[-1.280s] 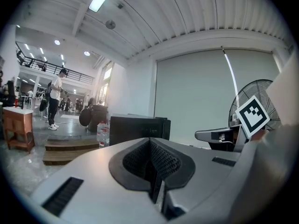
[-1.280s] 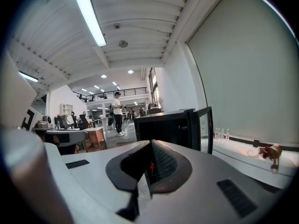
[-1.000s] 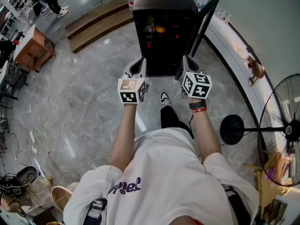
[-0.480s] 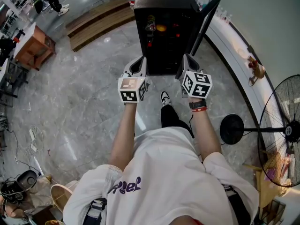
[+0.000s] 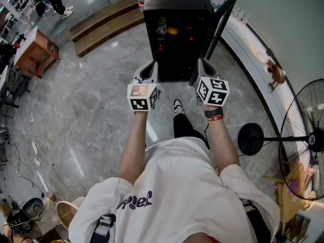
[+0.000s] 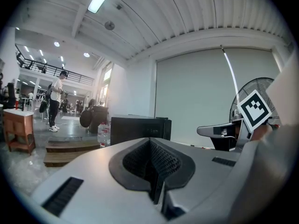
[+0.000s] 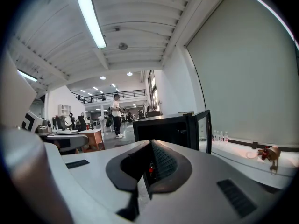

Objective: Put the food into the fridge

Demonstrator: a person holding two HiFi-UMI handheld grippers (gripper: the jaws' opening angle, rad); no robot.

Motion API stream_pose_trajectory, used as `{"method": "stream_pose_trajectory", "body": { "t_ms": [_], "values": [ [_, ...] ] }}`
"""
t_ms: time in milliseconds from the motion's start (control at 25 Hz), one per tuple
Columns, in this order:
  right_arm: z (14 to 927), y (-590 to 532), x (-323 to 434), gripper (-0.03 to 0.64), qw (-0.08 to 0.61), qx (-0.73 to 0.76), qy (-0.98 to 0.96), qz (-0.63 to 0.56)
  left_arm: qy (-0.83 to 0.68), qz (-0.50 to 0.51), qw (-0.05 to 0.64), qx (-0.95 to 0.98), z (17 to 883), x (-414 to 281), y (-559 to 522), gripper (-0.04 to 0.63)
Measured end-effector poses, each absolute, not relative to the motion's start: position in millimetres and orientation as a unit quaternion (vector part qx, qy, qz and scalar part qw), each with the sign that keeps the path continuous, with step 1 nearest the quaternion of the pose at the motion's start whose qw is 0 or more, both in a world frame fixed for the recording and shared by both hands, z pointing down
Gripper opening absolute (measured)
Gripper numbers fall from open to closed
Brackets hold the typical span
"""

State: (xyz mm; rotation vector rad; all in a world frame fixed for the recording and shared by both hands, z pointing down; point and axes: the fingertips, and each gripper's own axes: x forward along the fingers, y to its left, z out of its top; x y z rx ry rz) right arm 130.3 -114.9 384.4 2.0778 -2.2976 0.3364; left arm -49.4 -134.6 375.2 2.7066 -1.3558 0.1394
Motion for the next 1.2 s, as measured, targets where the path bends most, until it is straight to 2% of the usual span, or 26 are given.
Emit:
{"method": "stream_pose_trajectory", "body": {
  "t_ms": [1200],
  "values": [
    [405, -119, 118, 0.012, 0.040, 0.653, -0.747, 0.118, -0.446, 0.037, 0.071, 0.891, 386, -55, -146, 0.018]
  ]
}}
